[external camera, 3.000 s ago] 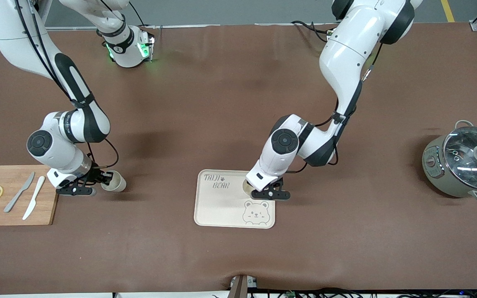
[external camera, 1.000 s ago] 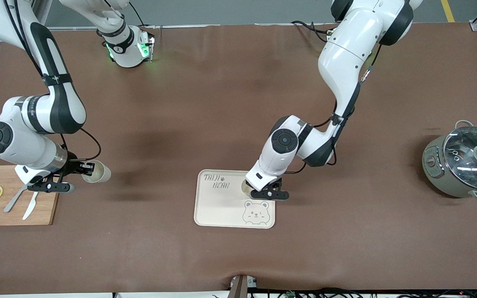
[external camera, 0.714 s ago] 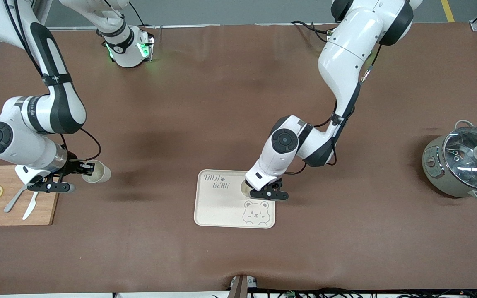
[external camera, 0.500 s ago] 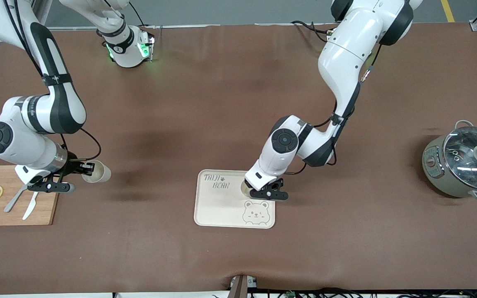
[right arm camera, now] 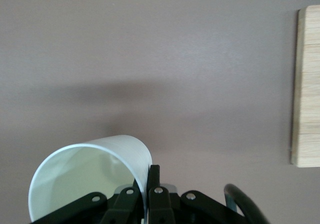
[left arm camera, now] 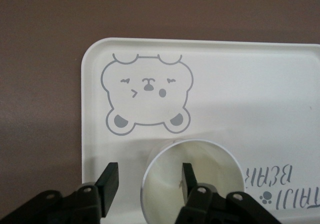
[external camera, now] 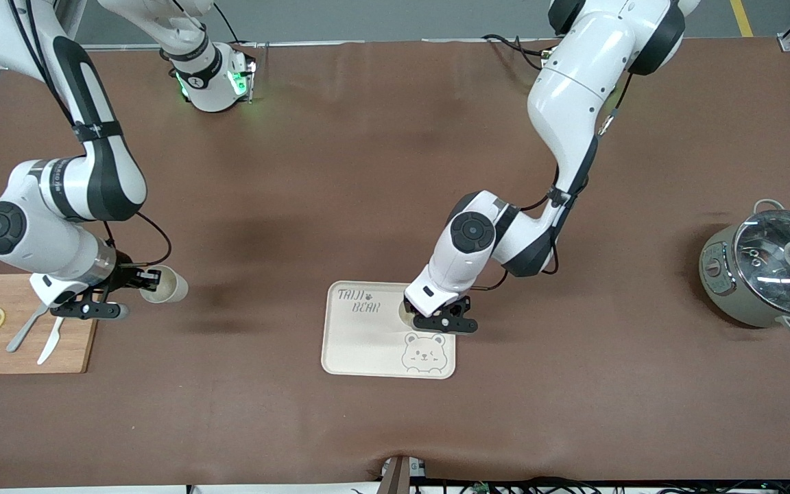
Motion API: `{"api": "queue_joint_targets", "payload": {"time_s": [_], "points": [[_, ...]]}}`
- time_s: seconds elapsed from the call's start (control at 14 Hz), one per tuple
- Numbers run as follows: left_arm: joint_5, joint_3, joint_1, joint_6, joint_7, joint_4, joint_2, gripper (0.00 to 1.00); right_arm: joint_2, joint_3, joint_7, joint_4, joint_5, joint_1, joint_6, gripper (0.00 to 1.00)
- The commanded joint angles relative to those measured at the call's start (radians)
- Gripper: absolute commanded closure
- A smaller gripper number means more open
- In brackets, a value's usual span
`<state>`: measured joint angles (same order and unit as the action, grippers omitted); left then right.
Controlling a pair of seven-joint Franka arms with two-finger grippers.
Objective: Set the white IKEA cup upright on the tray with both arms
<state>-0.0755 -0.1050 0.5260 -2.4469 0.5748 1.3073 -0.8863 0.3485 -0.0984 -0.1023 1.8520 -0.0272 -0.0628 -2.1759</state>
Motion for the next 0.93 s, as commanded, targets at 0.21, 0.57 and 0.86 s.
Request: {"api": "queue_joint_targets", "payload": {"time_s": [0.21,0.57,0.86], "points": [[-0.003,0.005,-0.003,0.026,-0.004,0.01,0.046,0.26,-0.039,-0.012,-0.213,-0.033,0.006,0.109,0.037,1.0],[-0.009,0.005,-0.029,0.106,-0.015,0.01,0.089,0.23,-0.028,-0.007,-0.376,-0.12,0.138,0.205,0.076,1.0],[-0.006,0.002,-0.058,0.149,-0.061,0.01,0.118,0.22,-0.016,-0.007,-0.448,-0.132,0.142,0.244,0.058,1.0]]}}
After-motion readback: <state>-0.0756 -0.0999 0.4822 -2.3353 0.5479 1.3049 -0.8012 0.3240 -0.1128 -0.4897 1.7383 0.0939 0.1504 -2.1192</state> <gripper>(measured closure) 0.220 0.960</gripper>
